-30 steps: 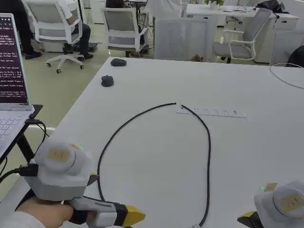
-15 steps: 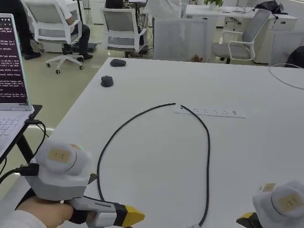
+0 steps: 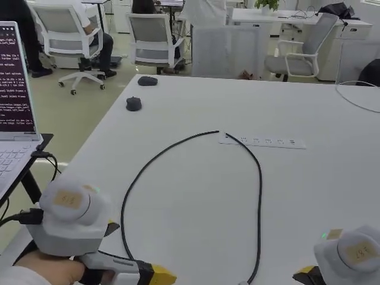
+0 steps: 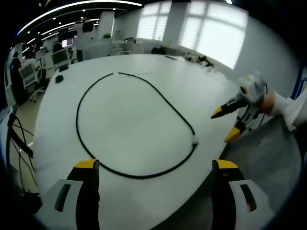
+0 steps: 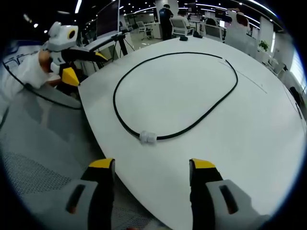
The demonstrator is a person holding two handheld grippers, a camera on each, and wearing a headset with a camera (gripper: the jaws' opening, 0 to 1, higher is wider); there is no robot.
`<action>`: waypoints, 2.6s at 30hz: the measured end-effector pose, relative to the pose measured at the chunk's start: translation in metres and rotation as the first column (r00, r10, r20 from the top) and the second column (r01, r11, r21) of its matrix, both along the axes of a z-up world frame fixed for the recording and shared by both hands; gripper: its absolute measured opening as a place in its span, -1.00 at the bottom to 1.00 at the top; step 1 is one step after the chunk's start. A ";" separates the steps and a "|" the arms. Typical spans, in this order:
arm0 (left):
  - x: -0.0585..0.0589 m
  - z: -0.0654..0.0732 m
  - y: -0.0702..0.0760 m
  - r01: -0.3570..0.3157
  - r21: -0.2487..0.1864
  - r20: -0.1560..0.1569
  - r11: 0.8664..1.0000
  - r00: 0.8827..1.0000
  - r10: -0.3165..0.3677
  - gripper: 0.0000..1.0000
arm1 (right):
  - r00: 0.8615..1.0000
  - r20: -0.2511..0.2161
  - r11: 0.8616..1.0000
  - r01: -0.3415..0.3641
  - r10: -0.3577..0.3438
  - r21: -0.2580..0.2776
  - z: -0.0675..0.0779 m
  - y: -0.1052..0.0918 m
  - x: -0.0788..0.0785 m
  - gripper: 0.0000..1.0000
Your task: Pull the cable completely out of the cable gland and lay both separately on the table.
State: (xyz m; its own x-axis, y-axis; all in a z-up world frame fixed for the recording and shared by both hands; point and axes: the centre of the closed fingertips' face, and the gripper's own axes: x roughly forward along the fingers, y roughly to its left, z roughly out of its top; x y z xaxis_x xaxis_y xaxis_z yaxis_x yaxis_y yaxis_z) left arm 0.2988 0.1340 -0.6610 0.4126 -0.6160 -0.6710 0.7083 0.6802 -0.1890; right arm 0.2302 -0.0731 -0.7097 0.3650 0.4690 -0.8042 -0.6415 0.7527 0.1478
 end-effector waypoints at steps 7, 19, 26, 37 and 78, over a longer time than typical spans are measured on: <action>-0.010 0.001 -0.002 0.041 0.007 0.003 0.999 0.999 -0.041 0.94 | 1.000 0.004 0.996 0.007 -0.008 0.087 0.011 0.009 0.003 0.31; -0.017 -0.001 -0.008 0.079 -0.003 -0.006 0.997 0.997 -0.079 0.97 | 1.000 0.020 0.996 -0.005 0.003 0.087 0.015 -0.003 0.003 0.32; -0.019 0.001 -0.012 0.087 -0.020 -0.010 0.996 0.996 -0.087 0.95 | 0.992 0.054 0.993 -0.114 0.112 0.040 0.016 -0.003 0.003 0.27; -0.021 -0.001 -0.014 0.110 -0.003 -0.008 0.994 0.994 -0.110 0.94 | 0.936 0.125 0.944 -0.323 0.328 -0.063 0.014 0.001 0.022 0.11; -0.021 0.003 -0.025 0.126 -0.045 -0.017 0.991 0.992 -0.126 0.84 | 0.696 0.133 0.708 -0.696 0.706 -0.122 -0.052 0.041 0.037 -0.72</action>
